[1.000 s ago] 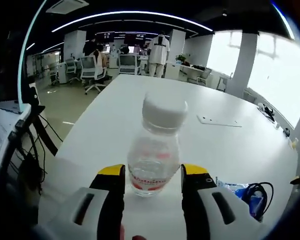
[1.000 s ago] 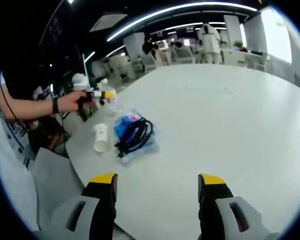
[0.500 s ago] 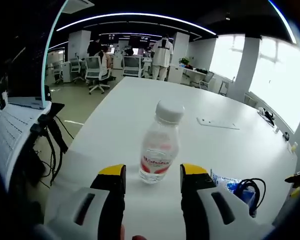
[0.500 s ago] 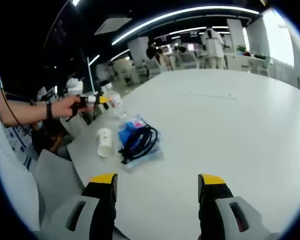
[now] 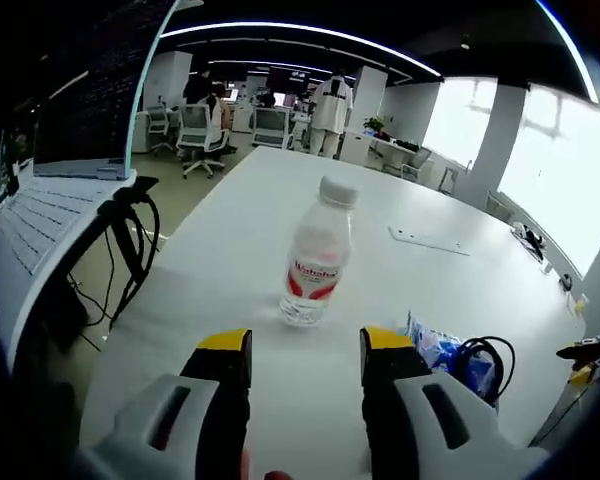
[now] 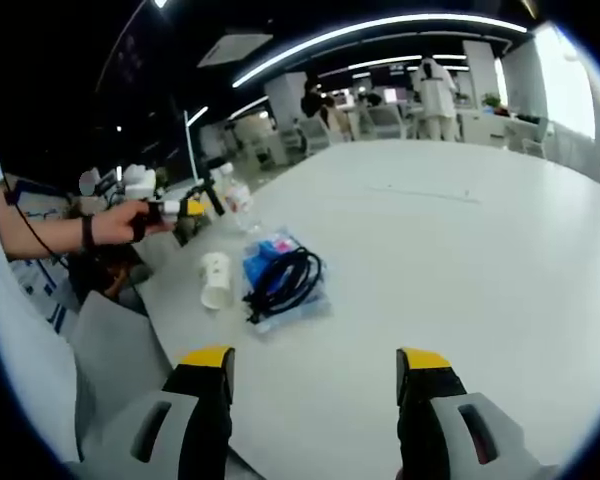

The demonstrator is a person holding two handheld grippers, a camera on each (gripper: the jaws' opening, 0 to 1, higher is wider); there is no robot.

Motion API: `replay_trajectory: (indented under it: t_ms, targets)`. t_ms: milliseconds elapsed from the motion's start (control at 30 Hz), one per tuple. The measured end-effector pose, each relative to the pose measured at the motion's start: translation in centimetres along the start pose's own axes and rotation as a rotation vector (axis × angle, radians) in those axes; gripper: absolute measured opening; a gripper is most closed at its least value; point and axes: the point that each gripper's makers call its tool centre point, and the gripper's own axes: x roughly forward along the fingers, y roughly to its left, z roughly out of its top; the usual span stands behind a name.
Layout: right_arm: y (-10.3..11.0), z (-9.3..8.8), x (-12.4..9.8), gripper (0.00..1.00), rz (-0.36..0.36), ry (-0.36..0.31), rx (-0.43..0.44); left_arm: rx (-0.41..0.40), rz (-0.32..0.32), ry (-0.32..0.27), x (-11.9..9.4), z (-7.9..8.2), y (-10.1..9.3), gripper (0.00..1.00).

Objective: Arrange the tabletop items into an orderly group along one side of the table until the central work area is clear of visible clutter.

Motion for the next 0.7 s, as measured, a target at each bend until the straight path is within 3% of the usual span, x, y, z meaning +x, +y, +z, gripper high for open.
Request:
replay_trajectory:
  t_ms: [267, 700]
  targets:
    - [0.4, 0.2, -0.1, 0.67, 0.014, -0.008, -0.01, -0.016, -0.01, 0.045, -2.2, -3.2, 0.4, 0.41]
    - [1.7, -0.7, 0.0, 0.67, 0.033, 0.003, -0.007, -0.031, -0.062, 0.07, -4.0, -5.5, -0.9, 0.4]
